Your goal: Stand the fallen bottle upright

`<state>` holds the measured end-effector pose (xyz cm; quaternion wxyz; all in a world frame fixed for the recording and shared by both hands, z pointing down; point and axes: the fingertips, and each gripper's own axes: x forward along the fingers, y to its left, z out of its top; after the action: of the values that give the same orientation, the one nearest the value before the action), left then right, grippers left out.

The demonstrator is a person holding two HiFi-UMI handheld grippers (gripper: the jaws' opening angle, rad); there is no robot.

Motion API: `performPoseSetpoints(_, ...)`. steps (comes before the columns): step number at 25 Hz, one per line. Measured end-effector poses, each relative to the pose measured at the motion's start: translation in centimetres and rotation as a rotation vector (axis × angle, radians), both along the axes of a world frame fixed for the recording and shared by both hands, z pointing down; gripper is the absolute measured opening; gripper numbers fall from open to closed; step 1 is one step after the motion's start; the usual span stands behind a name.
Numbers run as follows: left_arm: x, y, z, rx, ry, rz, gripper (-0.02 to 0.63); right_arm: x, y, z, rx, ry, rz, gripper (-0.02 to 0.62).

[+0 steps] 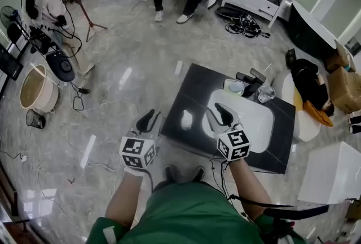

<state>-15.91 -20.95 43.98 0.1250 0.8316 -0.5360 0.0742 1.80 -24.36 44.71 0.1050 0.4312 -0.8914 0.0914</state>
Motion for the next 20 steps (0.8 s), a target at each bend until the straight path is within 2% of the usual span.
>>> performPoseSetpoints(4, 0.7, -0.9, -2.4, 0.058, 0.003, 0.0, 0.078, 1.7, 0.1, -4.8, 0.105, -0.11, 0.052, 0.1)
performPoseSetpoints(6, 1.2, -1.0, -3.5, 0.084, -0.002, 0.003, 0.075, 2.4, 0.4, -6.6, 0.144, -0.134, 0.073, 0.097)
performPoseSetpoints(14, 2.9, -1.0, -8.9, 0.207, -0.022, 0.031, 0.069, 3.9, 1.4, -11.5, 0.279, -0.132, 0.113, 0.094)
performPoseSetpoints(20, 4.5, -1.4, -11.2, 0.287, -0.108, 0.049, 0.069, 4.8, 1.1, -13.3, 0.342, -0.117, 0.132, 0.094)
